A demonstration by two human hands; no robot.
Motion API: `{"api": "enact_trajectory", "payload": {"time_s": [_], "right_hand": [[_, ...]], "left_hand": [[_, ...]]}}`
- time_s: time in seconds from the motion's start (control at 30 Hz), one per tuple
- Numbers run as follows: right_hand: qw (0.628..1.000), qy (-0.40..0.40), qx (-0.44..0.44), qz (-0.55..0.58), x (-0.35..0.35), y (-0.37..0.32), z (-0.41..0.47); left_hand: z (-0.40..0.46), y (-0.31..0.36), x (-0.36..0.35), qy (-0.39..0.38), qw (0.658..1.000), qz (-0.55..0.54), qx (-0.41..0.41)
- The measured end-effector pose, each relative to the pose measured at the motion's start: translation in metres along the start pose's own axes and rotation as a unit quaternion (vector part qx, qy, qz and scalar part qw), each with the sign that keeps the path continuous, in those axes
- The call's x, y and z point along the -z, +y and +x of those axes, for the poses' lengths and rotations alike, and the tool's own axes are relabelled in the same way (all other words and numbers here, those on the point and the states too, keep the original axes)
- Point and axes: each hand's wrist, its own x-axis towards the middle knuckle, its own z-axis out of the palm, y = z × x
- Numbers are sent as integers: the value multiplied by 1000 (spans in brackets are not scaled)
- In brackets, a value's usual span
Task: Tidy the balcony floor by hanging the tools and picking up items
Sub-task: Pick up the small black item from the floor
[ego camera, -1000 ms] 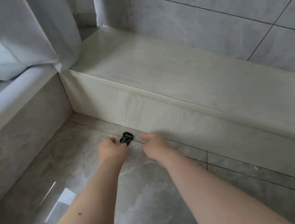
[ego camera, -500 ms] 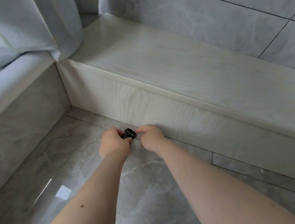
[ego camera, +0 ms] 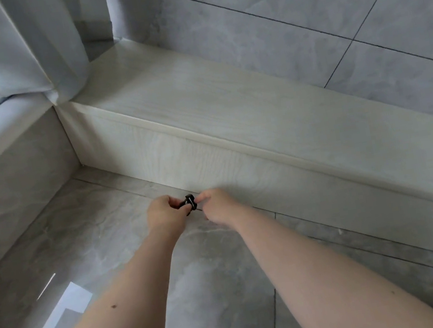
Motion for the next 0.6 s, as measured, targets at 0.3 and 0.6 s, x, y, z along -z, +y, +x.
{"api": "enact_trajectory", "payload": {"time_s": [0.3,0.6], "right_hand": [[997,8,-25,-78,71,59,-75],[997,10,-41,-65,118,119,-137]], "left_hand": [[-78,39,-54,-79,996,16,-38],[-152,57,-110,-126,988,64,-65]]}}
